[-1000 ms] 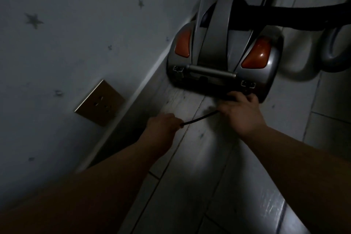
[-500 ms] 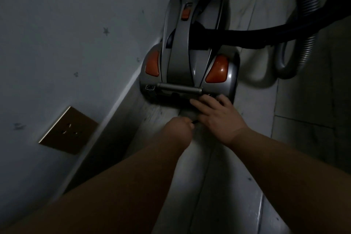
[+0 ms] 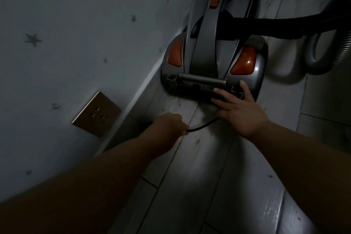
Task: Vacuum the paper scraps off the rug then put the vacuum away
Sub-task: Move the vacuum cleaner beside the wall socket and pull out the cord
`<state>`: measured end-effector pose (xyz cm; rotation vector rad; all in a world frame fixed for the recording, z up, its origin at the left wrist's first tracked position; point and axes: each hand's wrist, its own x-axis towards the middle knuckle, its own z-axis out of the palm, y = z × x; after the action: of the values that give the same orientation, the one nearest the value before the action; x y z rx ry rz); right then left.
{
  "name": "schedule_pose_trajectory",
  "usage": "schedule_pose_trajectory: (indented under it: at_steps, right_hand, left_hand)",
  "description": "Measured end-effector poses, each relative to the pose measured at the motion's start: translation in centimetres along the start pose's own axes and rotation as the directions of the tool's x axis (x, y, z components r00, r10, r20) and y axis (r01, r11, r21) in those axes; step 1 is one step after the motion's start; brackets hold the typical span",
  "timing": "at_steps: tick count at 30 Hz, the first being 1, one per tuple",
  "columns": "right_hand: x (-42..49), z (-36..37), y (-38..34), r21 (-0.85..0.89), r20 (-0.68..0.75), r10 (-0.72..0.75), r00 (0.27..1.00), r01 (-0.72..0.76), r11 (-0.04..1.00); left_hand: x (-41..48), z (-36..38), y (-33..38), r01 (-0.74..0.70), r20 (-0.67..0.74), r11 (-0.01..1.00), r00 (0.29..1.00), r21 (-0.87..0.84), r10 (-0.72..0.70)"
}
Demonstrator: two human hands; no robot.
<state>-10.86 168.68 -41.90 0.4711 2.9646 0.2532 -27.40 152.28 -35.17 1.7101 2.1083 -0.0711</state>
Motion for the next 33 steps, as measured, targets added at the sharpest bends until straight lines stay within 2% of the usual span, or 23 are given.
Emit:
schedule_pose_trajectory:
  at_steps: [5,7,9,10,13,15,18,22,26,27,29,31,33]
  right_hand:
    - [0.4,0.3,0.3,0.144,-0.137,-0.007,0.990,0.027,0.989]
    - [0.3,-0.3,0.1,0.175,-0.113,0.006,0.994,0.013,0.984]
    - [0.2,-0.7,0.0,0.217,-0.102,0.025,0.994,-0.002,0.976]
    - [0.2,-0.7,0.0,0.222,-0.081,0.034,0.996,-0.015,0.975]
    - [0.1,-0.7,0.3,0.239,-0.069,0.030,0.997,-0.012,0.971]
    - [0.2,-0.8,0.4,0.225,-0.052,0.022,0.998,-0.009,0.974]
    - [0.1,-0.8,0.5,0.162,-0.008,0.002,1.000,-0.001,0.987]
    - [-0.1,-1.0,0.7,0.064,0.064,-0.020,0.998,0.016,0.998]
    - [0.2,-1.2,0.3,0.108,0.060,0.006,0.998,-0.013,0.994]
    - [0.1,-1.4,0.1,0.140,0.062,0.018,0.998,-0.027,0.990]
    - [0.1,-1.7,0.1,0.147,0.070,0.030,0.997,-0.040,0.988]
    - [0.1,-1.7,0.1,0.144,0.083,0.029,0.996,-0.041,0.989]
    - [0.1,-1.8,0.1,0.156,0.072,0.040,0.997,-0.050,0.986]
  left_hand:
    - [0.4,0.9,0.2,0.050,0.169,0.982,0.982,0.183,-0.081]
    - [1.6,1.8,2.3,0.106,0.166,0.993,0.980,0.050,-0.113]
    - [3.6,2.1,4.6,0.199,0.100,0.968,0.978,-0.154,-0.185]
    - [4.8,2.2,5.6,0.235,0.082,0.952,0.971,-0.199,-0.223]
    - [7.4,2.2,6.8,0.307,0.076,0.943,0.951,-0.130,-0.299]
    - [7.5,2.2,6.6,0.330,0.049,0.932,0.944,-0.149,-0.326]
    - [6.1,1.6,6.2,0.328,0.093,0.906,0.945,-0.267,-0.314]
    - [2.2,0.3,4.3,0.229,0.118,0.912,0.973,-0.340,-0.201]
    - [-0.9,-0.2,1.6,0.276,0.144,0.798,0.961,-0.535,-0.236]
    - [-0.7,-0.1,1.4,0.292,0.164,0.792,0.957,-0.536,-0.241]
    - [0.5,-0.1,1.7,0.275,0.173,0.852,0.960,-0.446,-0.219]
    - [2.2,-0.3,3.1,0.233,0.141,0.922,0.970,-0.310,-0.198]
    - [4.1,-0.5,5.0,0.221,0.097,0.944,0.974,-0.244,-0.203]
